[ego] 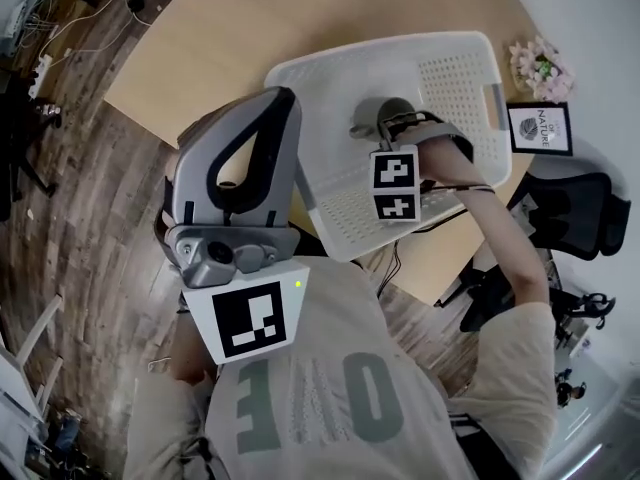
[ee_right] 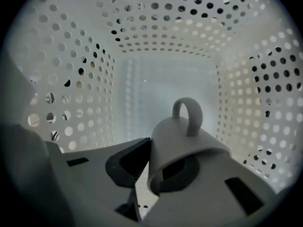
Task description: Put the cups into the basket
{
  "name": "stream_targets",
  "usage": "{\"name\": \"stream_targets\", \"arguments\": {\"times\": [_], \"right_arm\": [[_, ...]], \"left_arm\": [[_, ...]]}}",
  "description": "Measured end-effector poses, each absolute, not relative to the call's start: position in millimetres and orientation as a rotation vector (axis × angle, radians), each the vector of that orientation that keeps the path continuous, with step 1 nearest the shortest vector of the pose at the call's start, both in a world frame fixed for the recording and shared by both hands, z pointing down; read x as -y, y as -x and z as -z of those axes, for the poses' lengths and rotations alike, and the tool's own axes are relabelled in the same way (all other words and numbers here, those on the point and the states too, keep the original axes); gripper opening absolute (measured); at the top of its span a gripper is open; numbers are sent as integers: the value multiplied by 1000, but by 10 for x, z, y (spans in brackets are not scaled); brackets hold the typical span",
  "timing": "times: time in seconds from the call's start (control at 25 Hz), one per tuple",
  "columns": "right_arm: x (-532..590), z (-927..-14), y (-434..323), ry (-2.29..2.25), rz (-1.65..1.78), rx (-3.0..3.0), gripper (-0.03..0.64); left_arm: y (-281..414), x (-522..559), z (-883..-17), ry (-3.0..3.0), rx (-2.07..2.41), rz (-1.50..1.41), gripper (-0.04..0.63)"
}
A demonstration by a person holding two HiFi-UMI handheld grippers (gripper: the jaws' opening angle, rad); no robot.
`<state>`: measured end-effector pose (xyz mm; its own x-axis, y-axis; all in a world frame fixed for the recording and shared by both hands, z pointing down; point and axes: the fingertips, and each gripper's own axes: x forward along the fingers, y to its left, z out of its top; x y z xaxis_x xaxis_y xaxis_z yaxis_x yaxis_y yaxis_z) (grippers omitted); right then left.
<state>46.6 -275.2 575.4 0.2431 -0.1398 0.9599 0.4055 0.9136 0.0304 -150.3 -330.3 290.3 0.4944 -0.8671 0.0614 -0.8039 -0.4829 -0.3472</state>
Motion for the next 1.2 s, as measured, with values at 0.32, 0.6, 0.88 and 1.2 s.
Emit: {"name": "stream_targets", "arguments": {"times": [0.32,0.6,0.88,1.2], "right_arm": [[2729,-5895,-478,256,368,1251,43],[2752,-5854,-421,205,404,1295,75],[2797,-5315,-297,62,435,1370,100],[3026,-3388,-47,-630,358,1907,11]], "left_arm": [[1488,3267,-2919,2462,-1408,351,9],[1432,3208,-2858,2459,-1390,336,9],[1383,3130,-2739,2443,-1371,310,9],[1245,3109,-2490,2421,-1294,258,9]]}}
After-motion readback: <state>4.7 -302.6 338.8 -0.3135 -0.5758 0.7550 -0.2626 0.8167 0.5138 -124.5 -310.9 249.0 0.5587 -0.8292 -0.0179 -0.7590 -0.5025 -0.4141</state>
